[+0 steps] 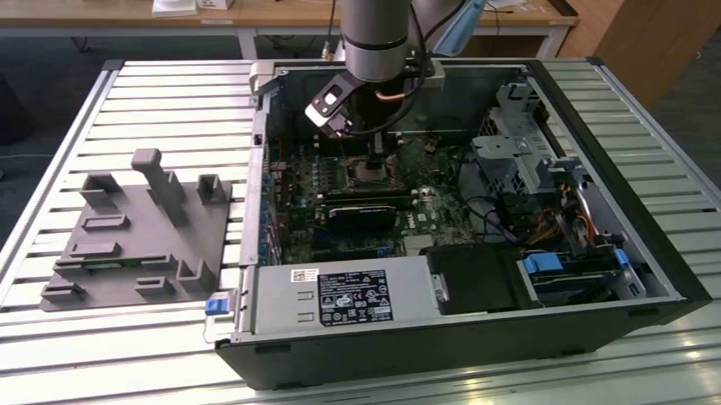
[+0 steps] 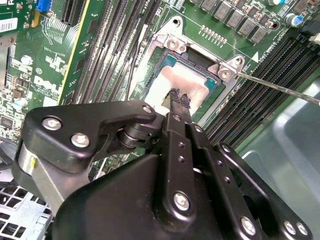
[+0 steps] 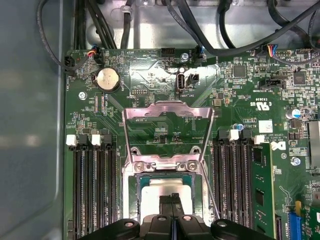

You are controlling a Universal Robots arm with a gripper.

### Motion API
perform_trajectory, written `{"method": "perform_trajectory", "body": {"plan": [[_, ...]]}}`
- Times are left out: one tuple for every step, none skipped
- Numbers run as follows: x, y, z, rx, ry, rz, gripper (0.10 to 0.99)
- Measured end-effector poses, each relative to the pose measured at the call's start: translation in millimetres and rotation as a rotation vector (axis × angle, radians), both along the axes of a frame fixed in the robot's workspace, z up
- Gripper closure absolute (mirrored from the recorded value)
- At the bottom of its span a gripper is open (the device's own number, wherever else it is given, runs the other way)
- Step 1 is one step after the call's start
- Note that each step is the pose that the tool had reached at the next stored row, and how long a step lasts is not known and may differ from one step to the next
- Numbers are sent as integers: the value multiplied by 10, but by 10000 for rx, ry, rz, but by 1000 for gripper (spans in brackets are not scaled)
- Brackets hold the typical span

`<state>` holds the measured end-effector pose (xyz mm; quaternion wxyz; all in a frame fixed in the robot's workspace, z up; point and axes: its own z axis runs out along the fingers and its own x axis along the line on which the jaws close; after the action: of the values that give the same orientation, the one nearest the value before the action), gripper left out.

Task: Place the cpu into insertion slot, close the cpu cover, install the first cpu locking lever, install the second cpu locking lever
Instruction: 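Close the cpu cover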

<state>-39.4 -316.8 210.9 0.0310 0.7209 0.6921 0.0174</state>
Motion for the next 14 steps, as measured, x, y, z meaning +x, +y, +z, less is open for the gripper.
{"method": "perform_trajectory", "body": {"plan": [[0,0,4,2,-1,0,980],[0,0,11,2,-1,0,980],[0,0,19,2,-1,0,980],[0,0,28,2,-1,0,980],[0,0,37,2,-1,0,980],[0,0,46,2,-1,0,980],[0,0,57,2,-1,0,980],[0,0,69,2,-1,0,980],[0,0,82,3,-2,0,980],[0,0,97,3,-2,1,980],[0,0,112,2,-1,0,980],[0,0,128,1,0,0,980],[0,0,145,3,1,1,980],[0,0,162,8,1,1,980]]}}
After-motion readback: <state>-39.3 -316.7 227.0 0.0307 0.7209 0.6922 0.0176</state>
